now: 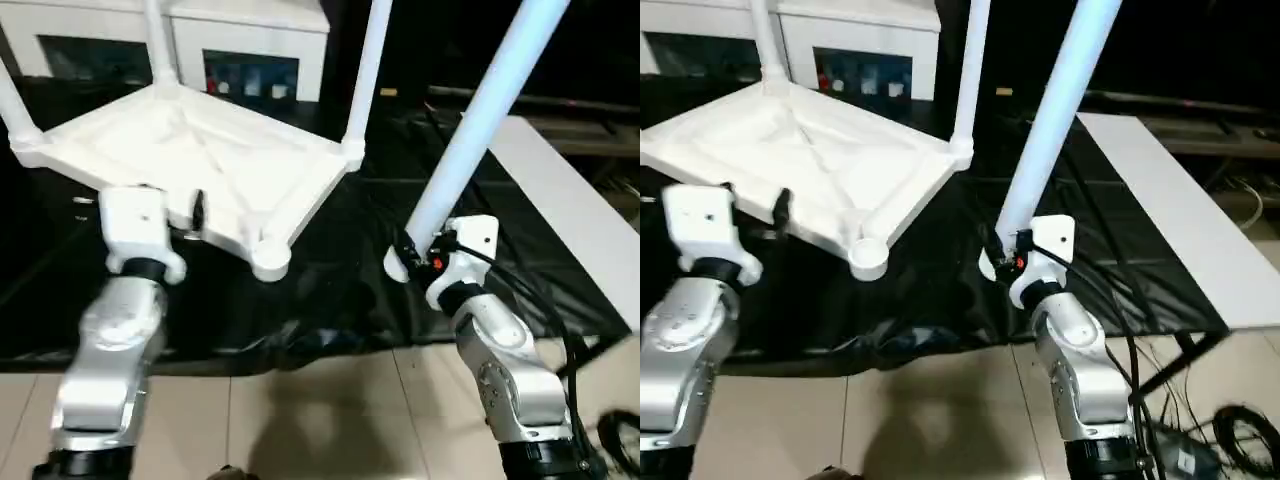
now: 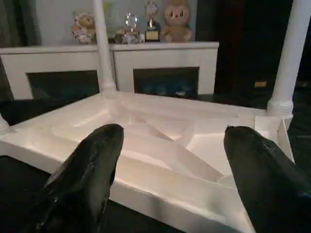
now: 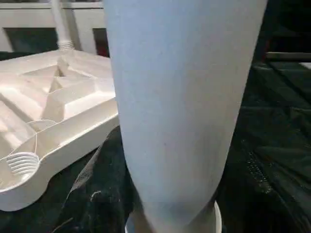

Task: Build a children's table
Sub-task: Move to table

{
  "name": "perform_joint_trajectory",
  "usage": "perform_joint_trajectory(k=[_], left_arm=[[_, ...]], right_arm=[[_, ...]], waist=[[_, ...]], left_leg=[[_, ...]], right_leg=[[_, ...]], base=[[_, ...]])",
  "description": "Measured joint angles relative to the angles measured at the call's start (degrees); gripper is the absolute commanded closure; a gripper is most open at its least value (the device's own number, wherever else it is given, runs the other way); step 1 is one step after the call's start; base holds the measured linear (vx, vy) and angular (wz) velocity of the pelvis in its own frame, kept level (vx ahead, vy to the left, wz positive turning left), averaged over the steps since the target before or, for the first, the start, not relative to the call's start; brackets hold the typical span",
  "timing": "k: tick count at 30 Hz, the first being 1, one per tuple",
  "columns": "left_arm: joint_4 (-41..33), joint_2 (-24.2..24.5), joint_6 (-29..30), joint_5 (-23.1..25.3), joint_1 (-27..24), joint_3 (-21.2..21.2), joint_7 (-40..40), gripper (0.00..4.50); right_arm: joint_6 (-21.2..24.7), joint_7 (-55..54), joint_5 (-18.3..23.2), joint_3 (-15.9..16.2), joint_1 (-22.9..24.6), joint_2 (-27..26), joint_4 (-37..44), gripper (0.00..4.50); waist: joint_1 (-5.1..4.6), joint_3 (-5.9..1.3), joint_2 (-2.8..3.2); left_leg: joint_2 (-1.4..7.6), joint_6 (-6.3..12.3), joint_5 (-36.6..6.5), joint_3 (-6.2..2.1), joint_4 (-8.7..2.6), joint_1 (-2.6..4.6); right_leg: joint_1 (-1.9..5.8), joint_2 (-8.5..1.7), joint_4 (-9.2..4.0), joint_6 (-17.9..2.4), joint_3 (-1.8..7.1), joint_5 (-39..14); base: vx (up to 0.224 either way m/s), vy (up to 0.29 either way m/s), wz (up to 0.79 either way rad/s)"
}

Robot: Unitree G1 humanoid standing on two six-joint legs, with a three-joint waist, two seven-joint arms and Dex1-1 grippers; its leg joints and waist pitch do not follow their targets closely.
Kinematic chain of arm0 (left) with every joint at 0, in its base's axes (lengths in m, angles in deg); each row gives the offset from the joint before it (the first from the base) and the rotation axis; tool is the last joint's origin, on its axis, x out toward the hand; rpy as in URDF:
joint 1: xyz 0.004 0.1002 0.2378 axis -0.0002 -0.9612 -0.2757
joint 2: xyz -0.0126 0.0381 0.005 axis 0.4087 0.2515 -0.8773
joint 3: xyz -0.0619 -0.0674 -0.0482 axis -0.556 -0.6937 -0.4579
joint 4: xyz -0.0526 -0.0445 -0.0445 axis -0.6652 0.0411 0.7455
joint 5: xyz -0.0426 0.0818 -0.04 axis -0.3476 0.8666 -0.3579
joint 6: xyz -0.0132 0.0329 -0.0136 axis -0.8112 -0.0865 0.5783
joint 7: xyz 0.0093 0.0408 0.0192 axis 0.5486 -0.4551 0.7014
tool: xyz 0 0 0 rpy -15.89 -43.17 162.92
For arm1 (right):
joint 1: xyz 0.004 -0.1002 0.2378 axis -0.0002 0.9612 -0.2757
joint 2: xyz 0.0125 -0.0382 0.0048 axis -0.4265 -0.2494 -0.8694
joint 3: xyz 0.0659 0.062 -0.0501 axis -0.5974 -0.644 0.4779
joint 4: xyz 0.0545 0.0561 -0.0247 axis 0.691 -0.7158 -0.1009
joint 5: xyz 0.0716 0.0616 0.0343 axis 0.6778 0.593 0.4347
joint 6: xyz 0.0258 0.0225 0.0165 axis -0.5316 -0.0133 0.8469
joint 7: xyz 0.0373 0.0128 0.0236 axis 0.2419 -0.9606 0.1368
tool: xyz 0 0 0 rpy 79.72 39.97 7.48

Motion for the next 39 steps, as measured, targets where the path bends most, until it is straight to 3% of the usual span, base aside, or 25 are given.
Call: perform_joint_trajectory(k=[2,4,5,6,7,8,9,10,11,12,13,14,15,16,18,20,22,23,24,27,29,30,32,36,39], left_arm=[[0.5,0.1,-0.5,0.2,-0.1,-0.3,0.2,0.75],[1.0,0.4,-0.6,0.7,-0.2,-0.8,0.4,0.75],[1.0,0.4,-0.6,1.0,-0.2,-0.9,0.4,0.75],[1.0,0.3,-0.7,1.2,-0.2,-1.1,0.4,0.75],[0.9,0.2,-0.9,1.3,-0.1,-1.1,0.4,0.75],[1.1,-1.0,-1.1,1.3,0.2,-0.6,0.4,0.75],[1.2,-1.4,-1.2,1.3,-0.6,0.1,0.4,0.75],[1.3,-1.3,-1.3,1.4,-0.7,-0.2,0.4,0.75],[1.3,-1.1,-1.6,1.8,-0.5,-0.3,0.5,0.75],[1.3,-1.2,-2.0,2.2,0.0,-0.1,0.6,0.75],[1.3,-1.1,-2.0,2.2,0.2,-0.1,0.6,0.75],[1.3,-0.8,-1.7,2.2,0.0,-0.3,0.6,0.75],[1.5,-0.7,-1.3,2.5,0.0,-0.4,0.7,0.75],[1.5,-0.7,-1.2,2.7,0.0,-0.3,0.7,0.75],[1.5,-0.7,-0.4,3.5,0.1,-0.3,0.9,0.75],[1.5,-1.2,-0.3,3.6,0.1,-0.3,1.0,0.75],[1.5,-2.0,-0.1,3.5,0.1,-0.3,1.2,0.75],[1.5,-2.3,-0.1,3.5,0.1,-0.4,1.3,0.75],[1.7,-2.8,0.2,3.4,0.0,-0.6,1.3,0.75],[1.8,-3.0,0.4,2.8,0.0,0.3,0.4,0.75],[1.8,-3.1,0.2,1.6,0.4,0.3,-0.9,0.75],[1.8,-3.2,0.2,1.2,0.6,0.4,-1.4,0.75],[1.9,-3.1,0.2,1.2,0.6,0.3,-1.9,0.75],[1.8,-3.3,0.2,1.2,0.7,-0.3,-2.0,0.75],[1.8,-3.3,0.2,1.2,1.0,-0.3,-2.1,0.75]], right_arm=[[0.0,0.1,0.0,0.4,0.1,-0.5,-0.2,2.59],[-0.1,0.3,0.1,1.4,0.0,-1.0,-0.2,2.59],[-0.1,0.2,0.1,1.4,0.0,-1.0,-0.2,2.59],[-0.1,0.2,0.1,1.4,-0.2,-0.9,-0.1,2.59],[-0.2,0.3,0.1,1.3,-0.3,-0.8,0.3,2.59],[-0.5,0.2,0.1,0.9,-0.7,0.0,0.8,2.59],[-0.6,0.2,0.1,0.5,-0.3,0.1,0.5,2.59],[-0.6,0.2,0.1,0.3,0.1,-0.3,0.4,2.59],[-0.6,0.3,0.1,0.5,0.1,-0.4,0.3,2.59],[-0.6,0.4,0.1,0.7,0.1,-0.3,0.3,2.59],[-0.6,0.4,0.1,0.8,0.2,-0.5,0.2,2.59],[-0.6,0.5,0.0,1.3,0.1,-0.8,-0.2,2.59],[-0.6,0.9,0.0,1.9,0.0,-0.8,-0.2,2.59],[-0.6,0.9,0.0,2.0,0.0,-0.7,-0.1,2.59],[-0.6,1.0,-0.3,2.0,-0.5,-0.6,0.0,2.59],[-0.6,0.9,-0.4,2.0,-0.5,-0.6,-0.1,2.59],[-0.6,0.8,-0.3,1.9,-0.5,-0.6,-0.2,2.59],[-0.6,0.5,-0.2,1.7,-0.8,-0.7,-0.2,2.59],[-0.6,0.2,0.1,1.2,-1.2,-0.8,-0.2,2.59],[-0.6,-0.4,0.0,-0.5,-1.2,0.7,-0.5,2.59],[-0.6,-0.2,0.0,-1.2,-1.2,1.3,-0.4,2.59],[-0.6,0.0,0.0,-1.3,-1.2,1.5,-0.5,2.59],[0.5,0.3,0.3,-0.9,-1.3,0.3,-0.5,2.59],[1.2,1.4,0.4,2.1,-2.7,-0.8,-0.5,2.59],[1.2,1.3,0.3,1.7,-2.7,-0.2,-0.5,2.59]], waist=[[-1.60,0.24,0.40],[-3.11,0.04,-0.01],[-3.21,-0.13,-0.26],[-3.29,-0.54,-0.97],[-2.68,-2.27,-4.11],[-2.34,-2.52,-3.38],[-1.38,-2.16,-1.80],[-0.84,-1.98,-1.39],[-0.60,-1.64,-1.02],[-0.69,-1.32,-0.05],[-1.53,-0.70,0.68],[-1.77,-0.81,0.46],[-2.24,-0.65,0.84],[-2.21,-0.67,0.91],[-2.20,-0.66,0.94],[-2.13,-0.71,0.88],[-2.01,-0.92,0.34],[-1.78,-1.15,-0.66],[-1.36,-1.13,-0.74],[0.72,-0.99,-0.75],[0.94,-1.05,-0.52],[0.96,-0.98,-0.55],[0.79,-0.80,-0.38],[1.66,0.25,-0.08],[1.21,-0.04,-0.72]], left_leg=[[-0.58,0.53,-0.3,-0.11,-0.31,0.00],[-0.98,0.06,0.1,0.86,-2.30,0.05],[-1.19,-0.47,0.4,1.54,-3.54,0.20],[-1.78,-1.65,1.1,2.57,-4.84,0.20],[-4.36,-6.82,3.1,4.81,-6.32,-0.80],[-5.04,-10.58,1.6,0.76,-0.54,-3.56],[-4.70,-10.69,-0.3,-6.58,7.64,-4.55],[-3.77,-11.85,-1.5,-9.67,10.58,-4.19],[-1.98,-12.98,-2.7,-11.22,9.96,-2.99],[0.95,-12.65,-5.6,-11.64,4.77,-0.81],[1.47,-9.07,-4.9,-10.31,4.29,-0.65],[1.10,-7.97,-4.4,-9.82,3.77,-0.55],[-0.75,-7.10,-3.8,-12.21,3.29,-0.60],[-1.80,-7.22,-3.4,-13.45,2.66,-0.57],[-4.64,-7.57,-2.0,-16.30,0.87,-0.62],[-7.09,-6.24,0.7,-19.35,-2.38,-0.48],[-8.90,-7.11,3.2,-22.14,-5.23,-0.52],[-9.22,-7.40,4.1,-21.80,-6.30,-0.53],[-8.45,-8.00,4.6,-21.24,-6.89,-0.52],[-2.22,-7.14,3.3,-12.52,-4.20,0.07],[0.30,-8.89,2.6,-9.83,-6.11,1.62],[1.16,-9.05,2.7,-8.55,-6.40,1.49],[2.12,-9.02,2.7,-7.14,-6.42,1.84],[4.29,-9.49,1.3,-1.89,-7.02,6.59],[4.65,-10.48,-0.1,-1.39,-7.04,8.18]], right_leg=[[0.13,0.31,-0.36,-0.9,-0.93,-2.4],[-1.70,1.34,9.55,-4.2,-4.23,-5.7],[-1.21,3.02,10.87,-4.8,-6.13,-6.0],[-0.83,4.12,10.51,-5.5,-7.24,-6.4],[0.05,3.94,6.93,-7.4,-6.91,-7.6],[-1.24,3.93,8.20,-6.6,-5.70,-7.2],[-1.14,3.71,8.24,-6.0,-5.73,-6.5],[-0.96,2.82,8.19,-5.9,-6.07,-5.9],[-0.79,2.38,8.03,-5.5,-6.15,-5.3],[-0.73,2.27,7.82,-5.4,-6.58,-4.8],[-0.58,2.50,7.44,-5.7,-6.38,-4.6],[-1.45,3.65,8.45,-7.8,-4.48,-5.2],[-0.82,4.99,9.79,-7.8,-4.11,-5.3],[-0.21,6.09,9.97,-7.7,-3.54,-5.3],[1.17,8.09,9.03,-7.2,-2.30,-5.7],[1.48,9.49,9.41,-8.2,-1.42,-7.4],[1.90,9.91,7.96,-10.1,0.52,-8.3],[2.36,9.18,5.69,-8.9,1.67,-8.2],[2.72,9.18,5.42,-6.3,1.54,-7.5],[2.55,9.18,5.31,-6.8,0.68,-7.1],[1.86,9.23,5.41,-6.9,0.29,-6.7],[1.54,9.22,5.12,-6.8,0.26,-6.4],[1.67,9.20,4.98,-6.9,0.10,-6.1],[2.88,8.29,4.95,-7.0,0.46,-6.4],[3.28,7.81,4.95,-6.9,-0.09,-6.4]], base=[[-0.073,0.219,-0.17],[-0.085,0.179,0.08],[-0.084,0.113,0.03],[-0.082,0.071,-0.03],[-0.082,0.071,-0.03],[0.098,0.024,-0.11],[0.106,0.145,-0.35],[0.106,0.145,-0.35],[-0.079,0.257,-0.34],[-0.098,0.247,0.03],[-0.098,0.247,0.03],[-0.088,0.244,0.10],[-0.074,0.206,0.31],[-0.074,0.206,0.31],[-0.063,0.091,0.57],[-0.075,0.001,0.81],[-0.058,-0.063,0.52],[-0.070,-0.169,0.57],[-0.059,-0.199,0.27],[-0.063,-0.164,0.07],[-0.051,-0.103,0.01],[0.000,0.000,0.00],[0.000,0.000,0.00],[-0.001,0.022,-0.42],[0.068,0.021,-0.79]])
